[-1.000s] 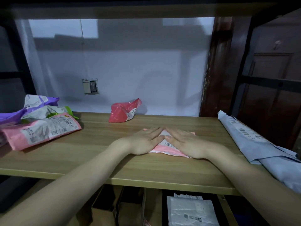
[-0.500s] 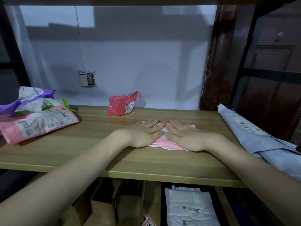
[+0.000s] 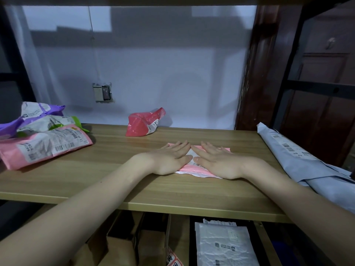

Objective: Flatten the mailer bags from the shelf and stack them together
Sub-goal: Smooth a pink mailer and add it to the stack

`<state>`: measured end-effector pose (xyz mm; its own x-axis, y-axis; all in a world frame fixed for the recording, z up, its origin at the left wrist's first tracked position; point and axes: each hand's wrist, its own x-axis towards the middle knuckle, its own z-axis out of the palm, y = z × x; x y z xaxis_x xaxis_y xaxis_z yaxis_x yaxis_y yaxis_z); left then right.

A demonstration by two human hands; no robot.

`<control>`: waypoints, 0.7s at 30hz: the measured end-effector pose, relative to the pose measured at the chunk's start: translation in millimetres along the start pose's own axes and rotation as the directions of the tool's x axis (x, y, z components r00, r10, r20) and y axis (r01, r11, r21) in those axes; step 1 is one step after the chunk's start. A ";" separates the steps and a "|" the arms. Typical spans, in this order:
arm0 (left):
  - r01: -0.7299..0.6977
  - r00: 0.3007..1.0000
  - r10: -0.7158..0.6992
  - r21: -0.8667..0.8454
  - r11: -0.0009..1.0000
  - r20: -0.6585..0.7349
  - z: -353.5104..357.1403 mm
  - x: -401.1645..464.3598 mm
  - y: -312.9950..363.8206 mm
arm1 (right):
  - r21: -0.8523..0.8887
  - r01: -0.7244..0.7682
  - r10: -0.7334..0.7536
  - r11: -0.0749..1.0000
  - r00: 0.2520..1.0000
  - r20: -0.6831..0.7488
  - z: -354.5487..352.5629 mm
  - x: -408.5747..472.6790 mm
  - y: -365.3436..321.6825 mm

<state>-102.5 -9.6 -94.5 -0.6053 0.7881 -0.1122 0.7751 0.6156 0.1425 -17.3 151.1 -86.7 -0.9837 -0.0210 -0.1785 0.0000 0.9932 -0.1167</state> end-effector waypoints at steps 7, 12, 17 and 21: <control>0.000 1.000 0.000 -0.008 1.000 0.002 -0.5 -0.1 -1.3 | -0.014 0.003 -0.003 1.000 1.000 0.004 -0.5 -0.7 0.3; -0.002 1.000 0.002 -0.010 1.000 -0.011 0.4 1.0 -1.6 | -0.013 -0.028 0.028 1.000 1.000 -0.008 1.6 0.3 -1.0; 0.003 1.000 -0.004 -0.029 1.000 -0.030 1.9 -0.5 -0.9 | 0.008 -0.042 0.042 0.999 0.999 -0.012 1.3 1.1 -0.9; 0.015 0.998 -0.020 -0.071 0.997 -0.065 2.6 -3.1 1.0 | 0.032 -0.029 0.031 0.999 0.998 -0.046 3.8 0.6 0.0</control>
<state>-99.3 -11.4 -96.6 -0.6311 0.7741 -0.0508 0.7509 0.6260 0.2103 -17.2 150.6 -90.6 -0.9905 0.0147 -0.1369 0.0344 0.9891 -0.1429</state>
